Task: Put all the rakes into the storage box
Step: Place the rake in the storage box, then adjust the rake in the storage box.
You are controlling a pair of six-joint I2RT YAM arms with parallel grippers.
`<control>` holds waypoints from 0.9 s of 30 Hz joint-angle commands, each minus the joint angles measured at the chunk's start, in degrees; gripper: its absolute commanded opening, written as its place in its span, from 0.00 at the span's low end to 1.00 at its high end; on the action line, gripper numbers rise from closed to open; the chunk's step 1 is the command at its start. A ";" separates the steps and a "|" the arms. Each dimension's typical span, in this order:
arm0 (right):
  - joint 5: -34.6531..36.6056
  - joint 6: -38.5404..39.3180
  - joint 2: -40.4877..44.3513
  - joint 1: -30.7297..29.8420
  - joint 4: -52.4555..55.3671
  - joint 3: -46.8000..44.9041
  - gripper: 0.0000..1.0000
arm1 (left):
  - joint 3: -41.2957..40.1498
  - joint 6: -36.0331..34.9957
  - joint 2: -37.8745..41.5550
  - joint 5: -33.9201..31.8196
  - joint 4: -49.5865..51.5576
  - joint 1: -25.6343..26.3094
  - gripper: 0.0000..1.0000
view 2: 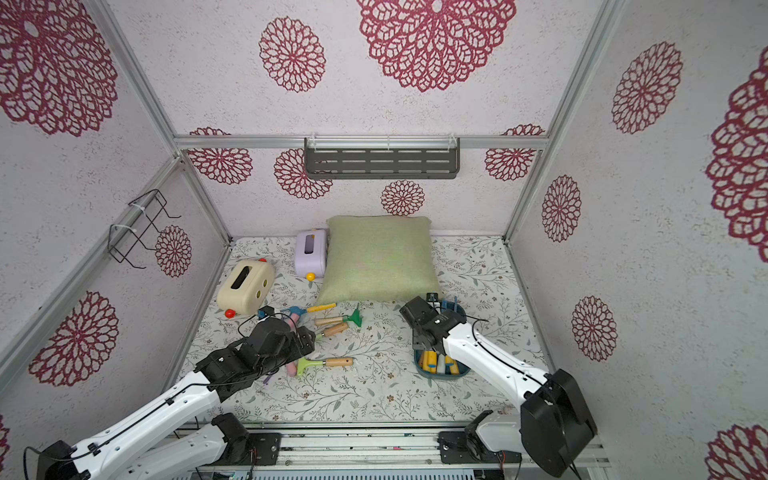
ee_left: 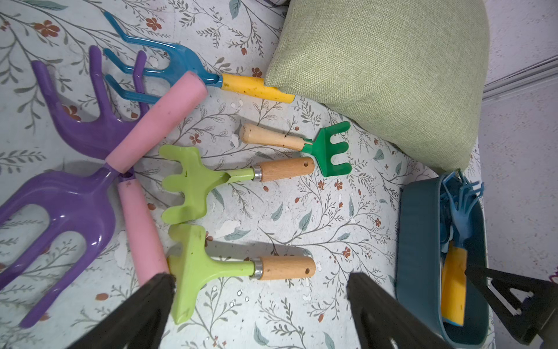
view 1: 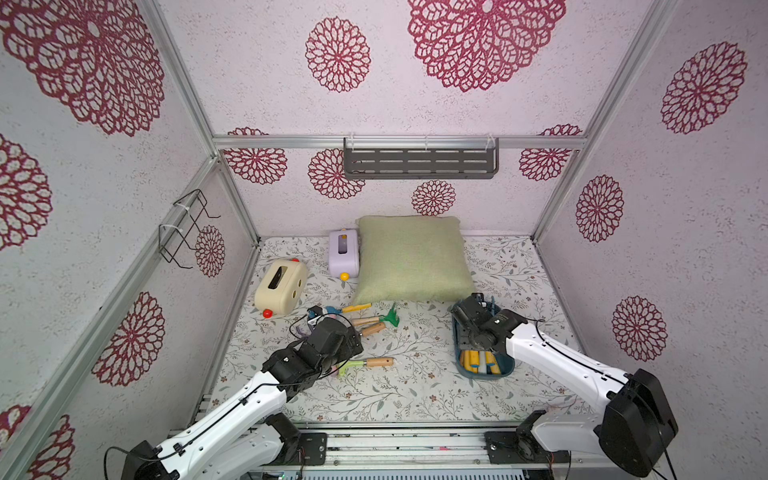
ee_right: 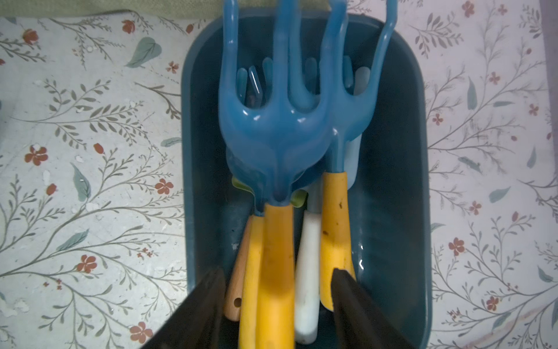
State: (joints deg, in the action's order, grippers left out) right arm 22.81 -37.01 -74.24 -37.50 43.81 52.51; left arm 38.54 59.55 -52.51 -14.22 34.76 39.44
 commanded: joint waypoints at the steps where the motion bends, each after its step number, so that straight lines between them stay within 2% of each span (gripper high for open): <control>1: 3.17 0.16 3.00 2.42 0.72 0.81 0.76 | 0.98 -0.83 -0.09 0.24 -0.84 -0.57 0.97; 6: 2.24 2.50 6.18 8.31 -2.57 -1.44 0.75 | 1.18 -0.84 -0.49 0.33 -1.06 -0.50 0.97; 10: -3.55 7.19 8.91 13.52 -8.55 -4.51 0.66 | 0.94 -0.71 -0.32 0.42 -1.15 -0.50 0.97; 14: -7.80 9.58 7.38 17.15 -11.11 -6.27 0.55 | 0.35 -0.53 0.38 0.16 -1.14 -0.51 0.97; 20: -12.52 7.86 2.81 17.87 -14.11 -9.18 0.51 | -0.63 -0.31 0.66 0.21 -1.80 -0.51 0.97; 22: -13.06 6.98 1.42 17.82 -14.59 -10.02 0.46 | -0.88 -0.31 0.57 0.27 -2.22 -0.51 0.97; 27: -13.58 4.94 1.74 17.81 -15.95 -12.95 0.43 | -0.76 -0.66 -0.12 0.76 -2.68 -0.64 0.97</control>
State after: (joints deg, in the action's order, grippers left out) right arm 10.39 -30.33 -73.49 -19.81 29.28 40.16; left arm 38.41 59.57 -52.47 -13.85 33.61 39.42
